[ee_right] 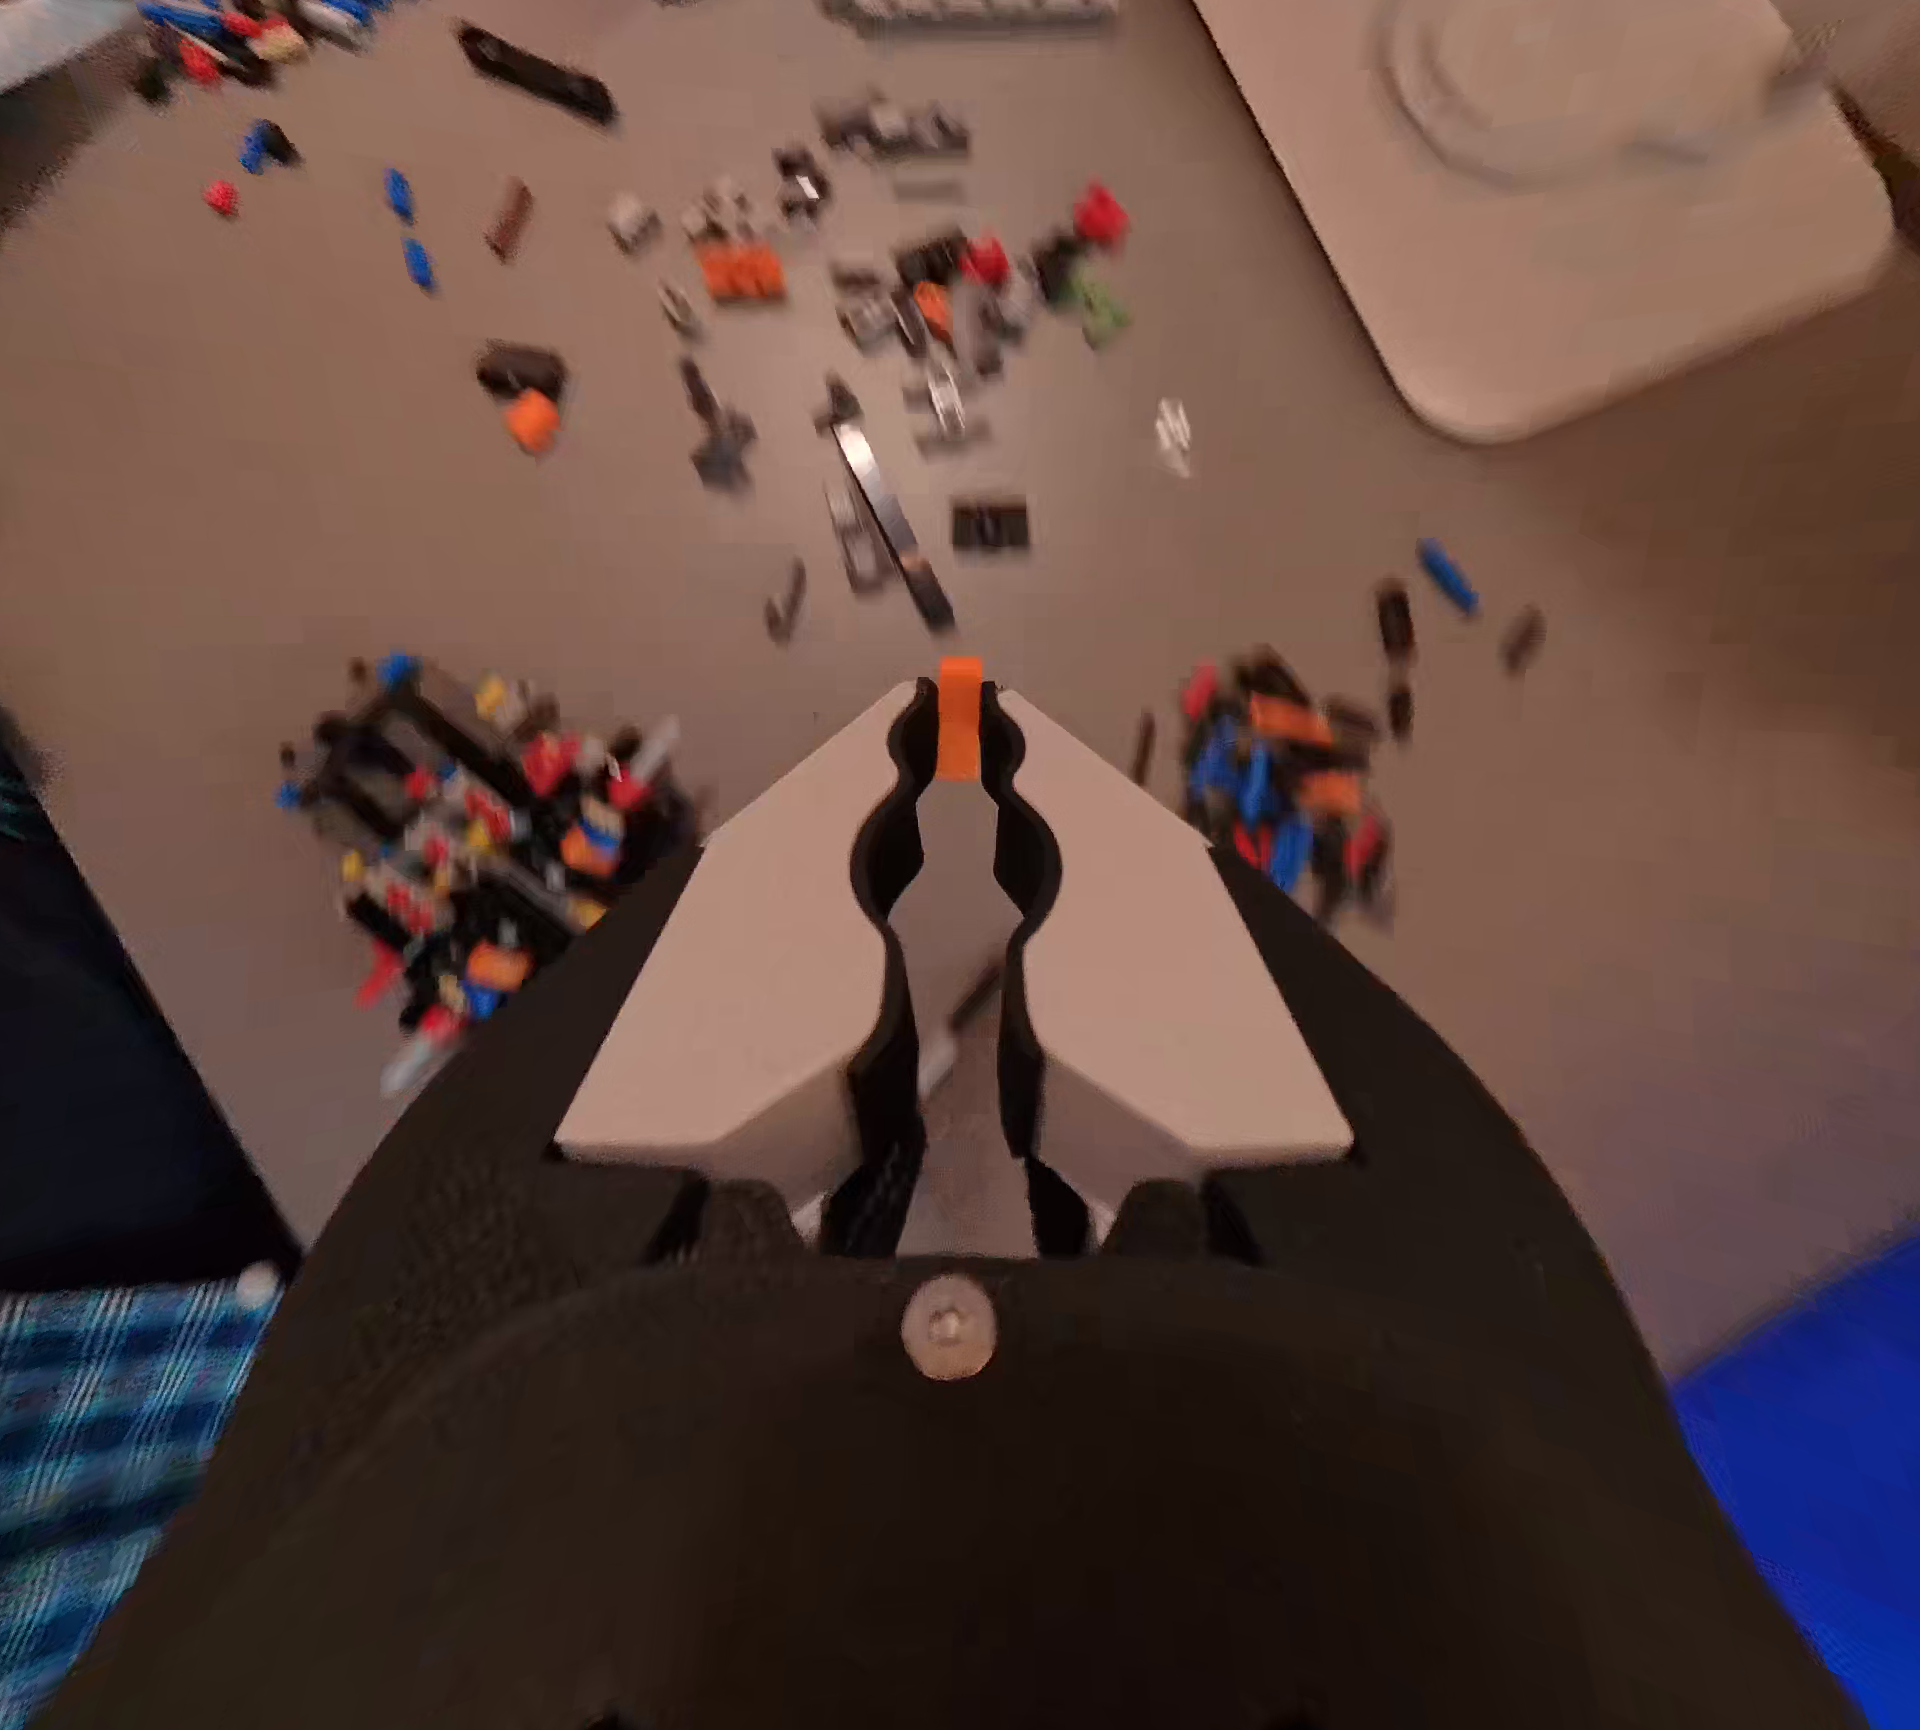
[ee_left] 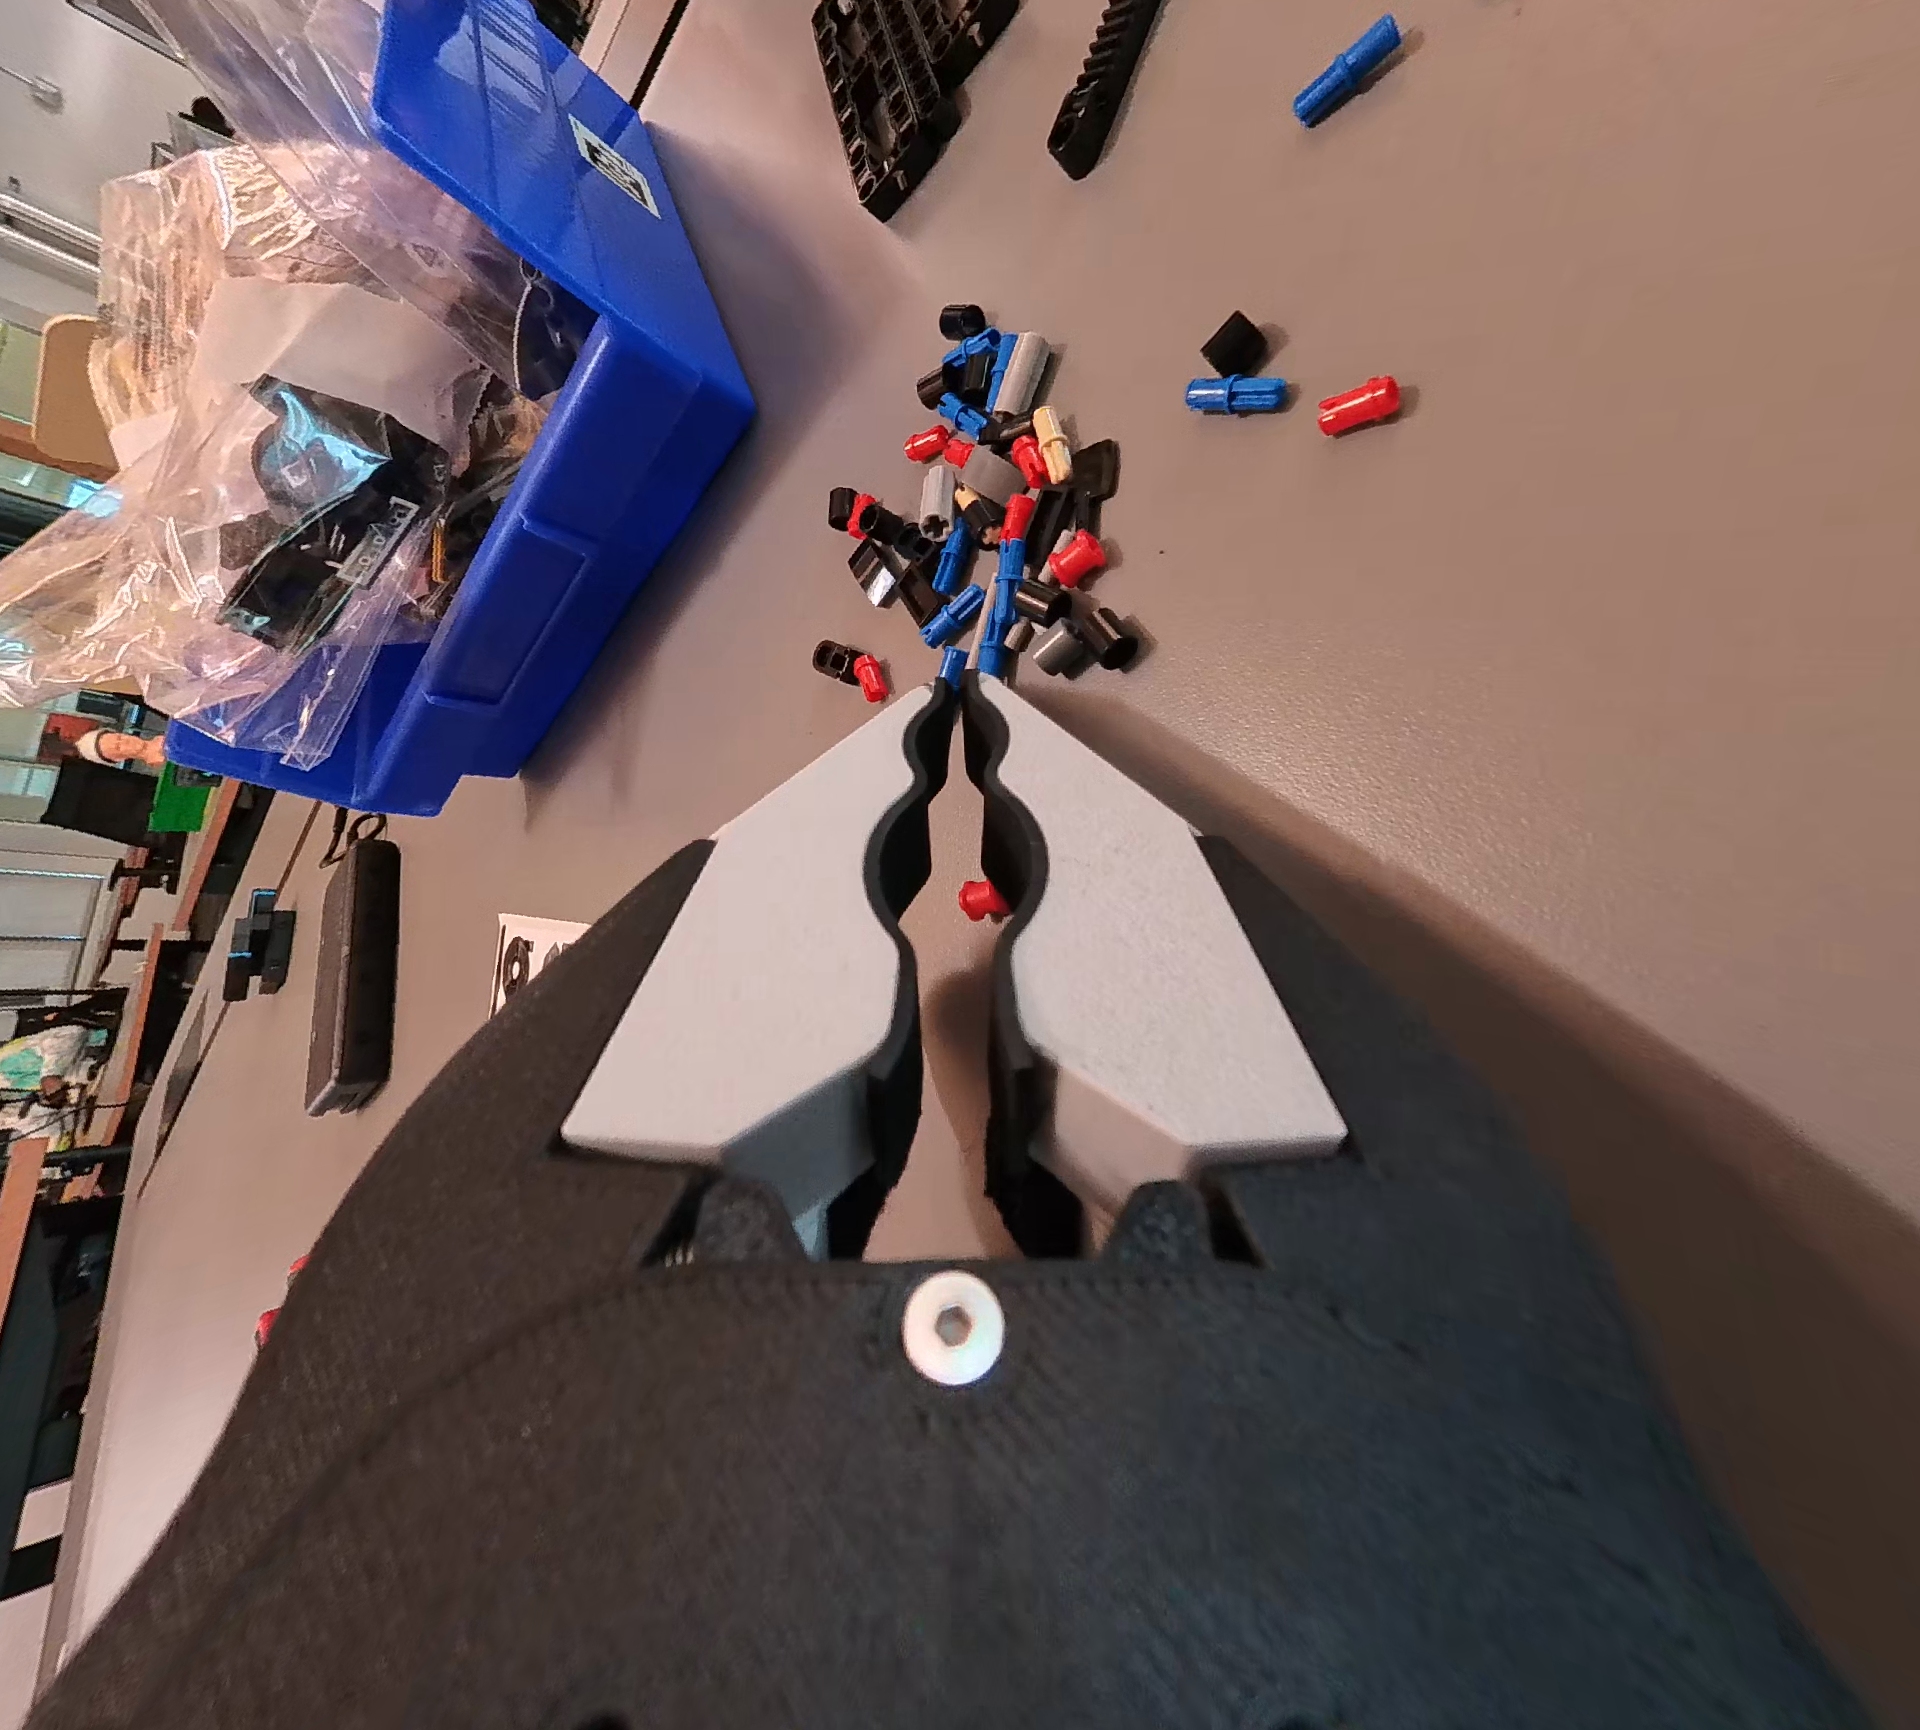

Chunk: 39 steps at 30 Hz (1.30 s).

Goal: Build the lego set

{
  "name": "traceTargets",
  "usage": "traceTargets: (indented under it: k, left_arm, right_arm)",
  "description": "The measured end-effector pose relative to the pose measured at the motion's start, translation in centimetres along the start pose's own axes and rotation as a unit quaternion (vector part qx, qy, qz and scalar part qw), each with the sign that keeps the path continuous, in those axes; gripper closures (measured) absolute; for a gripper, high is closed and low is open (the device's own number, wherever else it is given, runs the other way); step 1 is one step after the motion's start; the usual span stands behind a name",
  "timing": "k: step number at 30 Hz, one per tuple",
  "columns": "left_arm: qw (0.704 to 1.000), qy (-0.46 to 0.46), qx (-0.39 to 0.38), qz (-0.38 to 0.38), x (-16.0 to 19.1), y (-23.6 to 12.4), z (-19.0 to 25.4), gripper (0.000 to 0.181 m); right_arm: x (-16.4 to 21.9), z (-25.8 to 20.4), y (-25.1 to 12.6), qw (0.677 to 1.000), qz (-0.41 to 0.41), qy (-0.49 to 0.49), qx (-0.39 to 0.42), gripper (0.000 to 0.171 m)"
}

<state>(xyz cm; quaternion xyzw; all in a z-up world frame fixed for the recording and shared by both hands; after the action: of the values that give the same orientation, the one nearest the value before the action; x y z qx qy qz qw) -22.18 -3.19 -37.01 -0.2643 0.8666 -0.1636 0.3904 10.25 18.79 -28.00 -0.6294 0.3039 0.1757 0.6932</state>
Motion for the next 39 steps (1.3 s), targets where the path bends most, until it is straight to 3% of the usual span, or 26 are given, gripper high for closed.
traceTargets:
  k: [4,8,14,17,21,25,31,35,39]
  left_arm:
    - [1.000,0.001,-0.001,-0.001,0.0,0.0,0.0,0.181]
    - [1.000,0.004,-0.002,-0.001,0.0,0.0,0.1,0.181]
    - [1.000,0.008,-0.007,-0.001,0.0,0.0,0.1,0.181]
    - [1.000,0.010,-0.008,-0.001,0.0,0.0,0.1,0.181]
    - [1.000,0.007,-0.004,-0.001,0.0,0.0,0.1,0.181]
    - [1.000,0.006,-0.004,-0.002,0.0,0.0,0.1,0.181]
    - [1.000,0.010,-0.009,0.001,-0.1,0.0,0.1,0.181]
    - [1.000,0.008,-0.008,0.001,-0.1,0.0,0.1,0.181]
    - [1.000,0.003,-0.004,0.000,0.0,0.0,0.0,0.181]
  right_arm:
    - [9.8,1.5,-5.0,0.992,-0.071,0.075,0.078,0.167]
    - [15.8,-0.2,-5.9,0.983,-0.095,0.137,0.077,0.167]
    - [18.4,0.0,-4.1,0.977,-0.126,0.134,0.111,0.166]
    - [18.4,0.5,-4.1,0.974,-0.128,0.131,0.133,0.154]
    - [15.9,0.5,-5.8,0.978,-0.095,0.119,0.145,0.155]
    - [8.9,-0.8,-5.2,0.991,-0.044,0.058,0.108,0.157]
    - [-2.0,-3.4,3.5,0.999,0.001,-0.048,-0.018,0.154]
    - [-6.0,-3.8,9.4,0.990,-0.028,-0.130,-0.043,0.153]
    - [-8.1,-5.0,12.9,0.975,-0.028,-0.205,-0.083,0.151]
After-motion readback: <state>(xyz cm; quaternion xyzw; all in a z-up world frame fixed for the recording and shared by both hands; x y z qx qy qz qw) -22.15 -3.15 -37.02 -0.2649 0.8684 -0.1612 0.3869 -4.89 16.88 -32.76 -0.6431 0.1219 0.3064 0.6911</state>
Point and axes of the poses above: each gripper's, where its closed fingertips meet, y out along the fingers, x out of its underside, z = x × y across the jaws, the point moved 3 cm from there along -y, back along the fingers, and after that the axes turned 4 degrees about -y, right-handed, at the moved point
